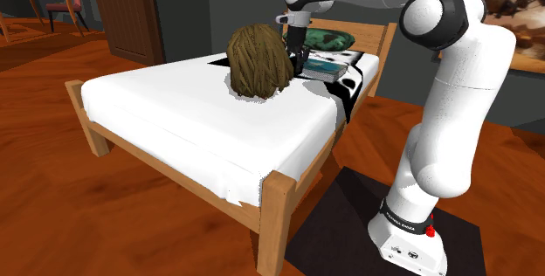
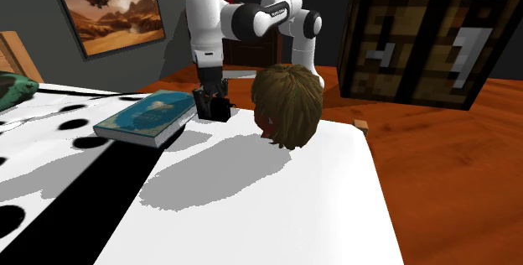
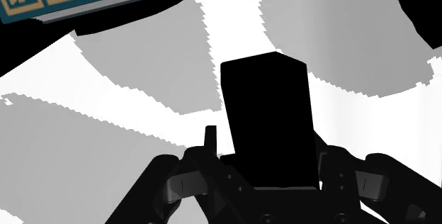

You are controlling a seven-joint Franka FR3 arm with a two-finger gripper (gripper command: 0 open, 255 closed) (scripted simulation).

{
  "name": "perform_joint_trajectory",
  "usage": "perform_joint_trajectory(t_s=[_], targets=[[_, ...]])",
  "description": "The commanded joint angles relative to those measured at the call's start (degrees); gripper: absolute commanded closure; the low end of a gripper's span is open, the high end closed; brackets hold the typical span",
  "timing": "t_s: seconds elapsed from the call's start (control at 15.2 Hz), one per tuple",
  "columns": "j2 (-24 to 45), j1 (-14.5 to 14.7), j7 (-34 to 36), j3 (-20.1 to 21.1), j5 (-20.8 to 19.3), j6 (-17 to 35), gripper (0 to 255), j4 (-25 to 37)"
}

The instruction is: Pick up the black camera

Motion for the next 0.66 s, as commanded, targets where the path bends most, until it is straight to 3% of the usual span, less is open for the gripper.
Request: perform_joint_trajectory(t_s=[0.0,0.59], targets=[[0.18,-0.07,-0.06,-0.04,0.1,-1.45,255,1.61],[1.57,-0.51,-0.46,-0.29,0.82,-7.39,255,8.72]])
